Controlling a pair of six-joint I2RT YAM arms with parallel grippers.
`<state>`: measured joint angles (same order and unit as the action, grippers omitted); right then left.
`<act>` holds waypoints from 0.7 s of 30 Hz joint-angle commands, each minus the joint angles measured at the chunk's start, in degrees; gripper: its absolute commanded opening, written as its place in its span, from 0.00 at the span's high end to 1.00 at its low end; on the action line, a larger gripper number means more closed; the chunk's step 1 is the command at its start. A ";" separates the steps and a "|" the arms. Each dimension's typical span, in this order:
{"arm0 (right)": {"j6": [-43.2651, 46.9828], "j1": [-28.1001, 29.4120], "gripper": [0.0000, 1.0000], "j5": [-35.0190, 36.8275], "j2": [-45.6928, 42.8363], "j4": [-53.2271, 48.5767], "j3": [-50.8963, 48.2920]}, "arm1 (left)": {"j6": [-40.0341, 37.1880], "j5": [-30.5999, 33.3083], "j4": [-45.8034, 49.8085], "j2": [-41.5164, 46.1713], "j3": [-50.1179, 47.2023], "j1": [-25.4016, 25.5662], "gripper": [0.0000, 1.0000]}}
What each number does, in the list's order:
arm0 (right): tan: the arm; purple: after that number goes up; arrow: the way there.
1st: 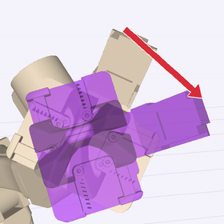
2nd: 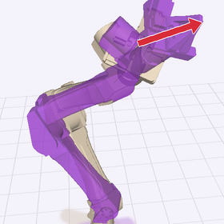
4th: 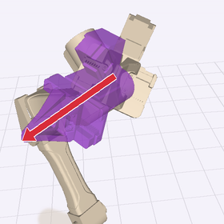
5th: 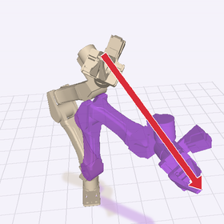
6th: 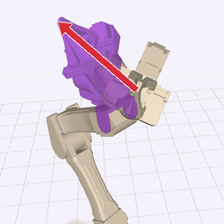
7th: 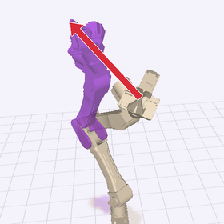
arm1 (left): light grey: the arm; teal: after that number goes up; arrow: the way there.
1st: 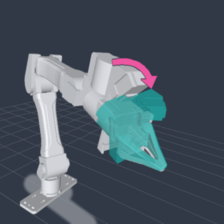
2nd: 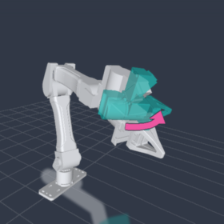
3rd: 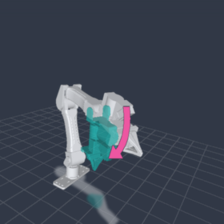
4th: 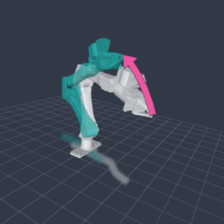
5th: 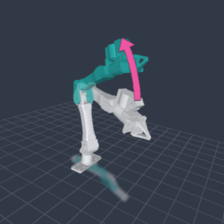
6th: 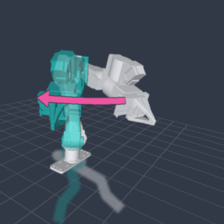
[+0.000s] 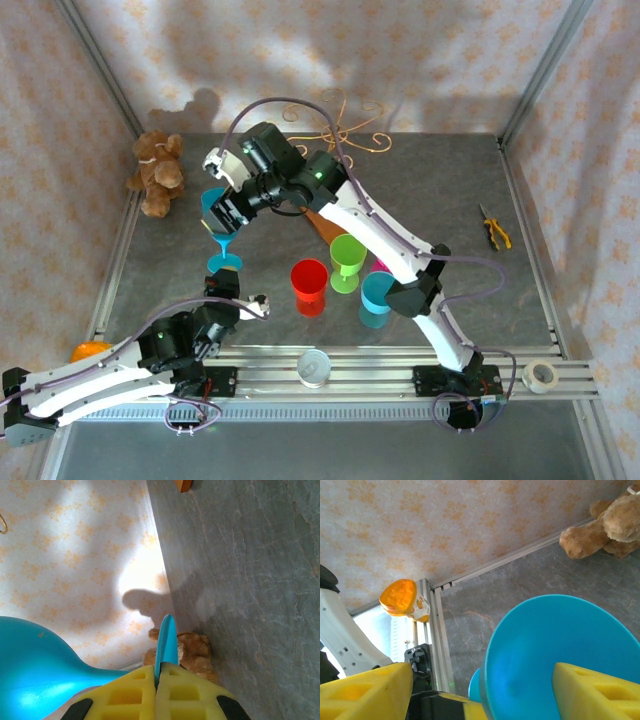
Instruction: Take the wine glass off the wine glass rack
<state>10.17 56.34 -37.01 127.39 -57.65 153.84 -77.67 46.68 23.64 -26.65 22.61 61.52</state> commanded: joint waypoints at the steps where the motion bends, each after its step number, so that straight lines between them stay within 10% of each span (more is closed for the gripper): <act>1: 4.03 0.56 0.27 -2.15 0.31 -1.56 2.70 | -1.55 2.33 -3.26 -0.17 -0.77 0.36 1.00; 21: 10.19 3.17 0.72 -0.87 -0.80 -17.81 -0.50 | -0.96 3.52 -3.16 1.07 -1.25 0.19 1.00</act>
<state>20.64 57.45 -37.28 127.55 -69.71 154.82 -78.15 47.22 24.25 -26.00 20.27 61.52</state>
